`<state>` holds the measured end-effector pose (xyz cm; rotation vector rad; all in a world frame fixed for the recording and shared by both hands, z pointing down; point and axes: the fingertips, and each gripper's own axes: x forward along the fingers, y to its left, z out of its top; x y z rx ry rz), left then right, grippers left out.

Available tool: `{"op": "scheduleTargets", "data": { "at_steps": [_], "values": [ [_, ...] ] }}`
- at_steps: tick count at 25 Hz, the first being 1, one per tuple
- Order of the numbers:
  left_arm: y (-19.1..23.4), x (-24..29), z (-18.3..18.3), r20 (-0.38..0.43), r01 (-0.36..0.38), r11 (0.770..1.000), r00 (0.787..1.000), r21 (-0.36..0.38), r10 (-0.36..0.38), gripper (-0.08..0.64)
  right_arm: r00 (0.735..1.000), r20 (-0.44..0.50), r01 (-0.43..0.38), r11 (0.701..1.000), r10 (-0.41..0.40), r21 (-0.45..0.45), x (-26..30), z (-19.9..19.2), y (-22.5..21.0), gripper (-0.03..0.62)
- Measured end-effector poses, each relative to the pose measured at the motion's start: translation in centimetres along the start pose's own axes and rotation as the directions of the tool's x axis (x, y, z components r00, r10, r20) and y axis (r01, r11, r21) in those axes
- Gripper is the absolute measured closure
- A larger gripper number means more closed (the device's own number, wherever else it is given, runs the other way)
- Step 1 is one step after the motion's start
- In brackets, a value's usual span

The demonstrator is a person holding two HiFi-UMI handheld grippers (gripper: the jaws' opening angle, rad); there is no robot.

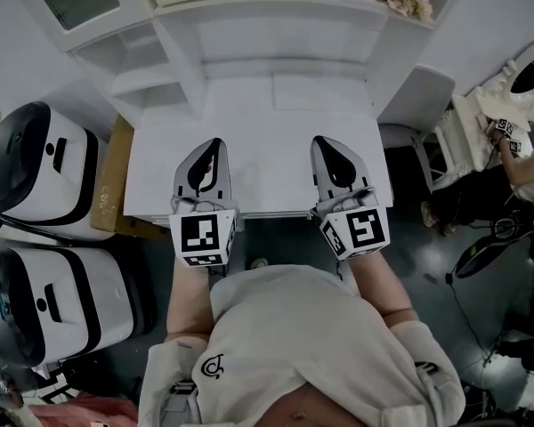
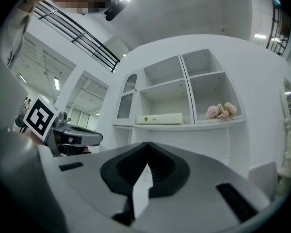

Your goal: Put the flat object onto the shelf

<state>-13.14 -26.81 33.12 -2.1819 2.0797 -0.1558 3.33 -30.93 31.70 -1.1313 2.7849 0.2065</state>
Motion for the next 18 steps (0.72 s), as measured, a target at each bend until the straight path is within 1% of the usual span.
{"op": "scheduleTargets", "data": {
  "at_steps": [4, 7, 11, 15, 18],
  "values": [
    [-0.4, 0.5, 0.0, 0.008, 0.043, 0.999, 0.999, 0.010, -0.043, 0.547, 1.000, 0.000, 0.002, 1.000, -0.002, -0.010, 0.4, 0.0, 0.2, 0.586],
    [-0.4, 1.0, 0.1, -0.005, 0.045, 0.998, 0.999, 0.033, -0.045, 0.548, 1.000, -0.001, -0.006, 1.000, 0.006, -0.021, 0.7, 0.0, 0.3, 0.586],
    [-0.3, 1.4, 0.0, -0.003, 0.047, 0.999, 0.999, 0.018, -0.047, 0.548, 1.000, -0.001, -0.006, 1.000, 0.006, -0.028, 0.8, 0.0, 0.1, 0.586],
    [-0.3, 1.9, -0.1, -0.007, 0.058, 0.998, 0.998, 0.020, -0.058, 0.548, 1.000, -0.005, -0.004, 1.000, 0.004, -0.030, 1.1, -0.1, -0.2, 0.587],
    [-0.2, 2.3, -0.2, -0.008, 0.065, 0.998, 0.998, 0.004, -0.065, 0.547, 1.000, -0.006, -0.005, 0.999, 0.005, -0.032, 1.4, -0.2, -0.3, 0.586]
  ]
}}
